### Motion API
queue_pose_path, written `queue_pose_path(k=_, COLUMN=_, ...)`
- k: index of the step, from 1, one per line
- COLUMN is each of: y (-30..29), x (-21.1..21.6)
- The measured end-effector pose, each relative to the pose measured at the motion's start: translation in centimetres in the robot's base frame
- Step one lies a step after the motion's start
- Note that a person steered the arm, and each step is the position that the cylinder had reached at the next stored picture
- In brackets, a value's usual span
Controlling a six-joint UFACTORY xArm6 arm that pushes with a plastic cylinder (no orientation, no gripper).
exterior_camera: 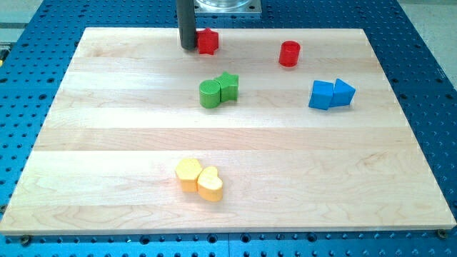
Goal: Place the red star at the top of the red circle
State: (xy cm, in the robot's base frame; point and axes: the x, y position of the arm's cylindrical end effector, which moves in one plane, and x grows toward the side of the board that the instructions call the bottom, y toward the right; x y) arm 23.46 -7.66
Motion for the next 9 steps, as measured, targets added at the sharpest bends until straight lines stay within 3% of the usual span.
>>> queue_pose_path(k=2, y=11.8, x=0.0)
queue_pose_path(k=4, y=10.3, x=1.8)
queue_pose_path(k=5, y=16.3, x=1.5)
queue_pose_path(k=6, y=18.4, x=1.2)
queue_pose_path(k=8, y=17.0, x=2.5)
queue_pose_path(k=9, y=19.3, x=3.3)
